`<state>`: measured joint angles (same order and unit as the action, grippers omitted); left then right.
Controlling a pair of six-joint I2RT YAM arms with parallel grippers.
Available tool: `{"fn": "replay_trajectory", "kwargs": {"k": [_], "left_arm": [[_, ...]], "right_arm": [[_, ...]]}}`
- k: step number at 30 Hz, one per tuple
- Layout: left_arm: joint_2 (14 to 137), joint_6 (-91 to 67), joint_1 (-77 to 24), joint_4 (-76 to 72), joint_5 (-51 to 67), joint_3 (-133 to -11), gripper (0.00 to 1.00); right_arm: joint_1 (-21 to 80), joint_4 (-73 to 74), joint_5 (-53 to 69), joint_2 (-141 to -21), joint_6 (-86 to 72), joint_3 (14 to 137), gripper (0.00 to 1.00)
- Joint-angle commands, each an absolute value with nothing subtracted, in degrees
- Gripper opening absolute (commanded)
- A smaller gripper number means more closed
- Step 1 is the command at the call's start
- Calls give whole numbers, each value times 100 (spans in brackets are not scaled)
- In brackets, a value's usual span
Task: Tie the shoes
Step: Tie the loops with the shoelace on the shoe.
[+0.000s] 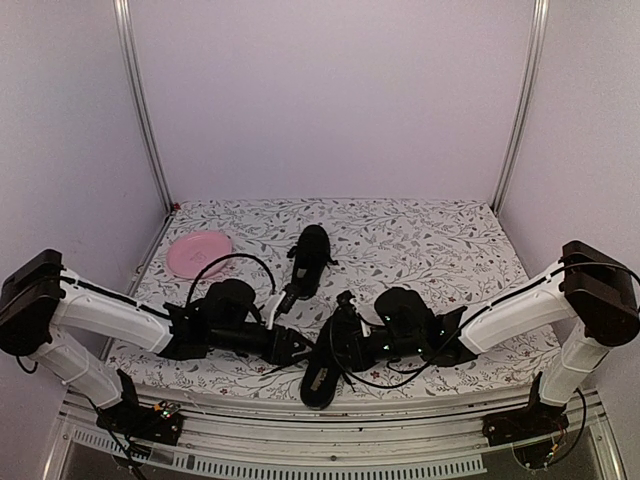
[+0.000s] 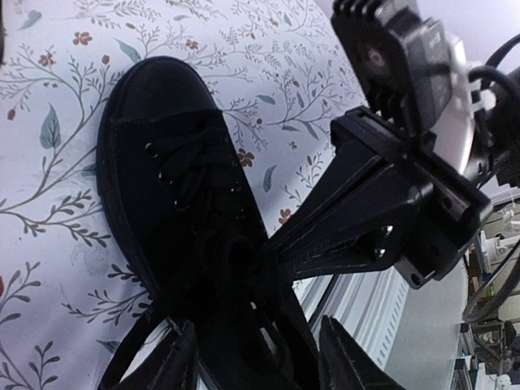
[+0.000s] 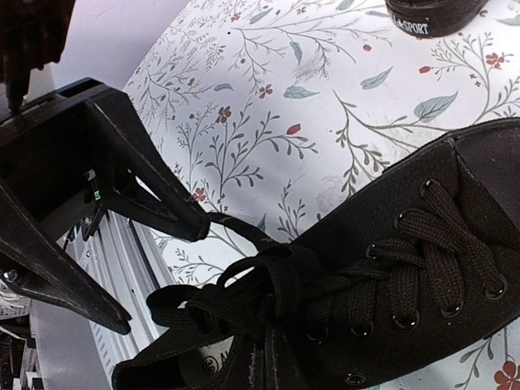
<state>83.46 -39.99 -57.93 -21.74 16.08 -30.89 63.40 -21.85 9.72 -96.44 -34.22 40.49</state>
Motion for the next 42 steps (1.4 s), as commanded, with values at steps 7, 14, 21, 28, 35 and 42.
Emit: {"fn": "replay_trajectory", "kwargs": {"k": [7, 14, 21, 28, 35, 42], "left_arm": [[8797, -3805, -6035, -1663, 1604, -3361, 34], [8552, -3982, -6188, -1726, 1503, -3143, 5], [8325, -4272, -6387, -1829, 1399, -2819, 6], [8703, -4621, -6535, -2581, 1553, -2577, 10], [8623, -4778, -6556, -2587, 1434, -2376, 18], [7832, -4510, -6547, -1697, 961, -2370, 34]], "right_arm": [[6379, -2100, 816, -9518, -3519, 3925, 2], [6381, -2086, 582, -9332, -3654, 3770, 2], [6381, -2092, 519, -9299, -3752, 3716, 2], [6381, -2090, 521, -9273, -3762, 3725, 2], [6385, -2081, 501, -9183, -3777, 3660, 2], [6380, -2085, 482, -9156, -3746, 3651, 2]]}}
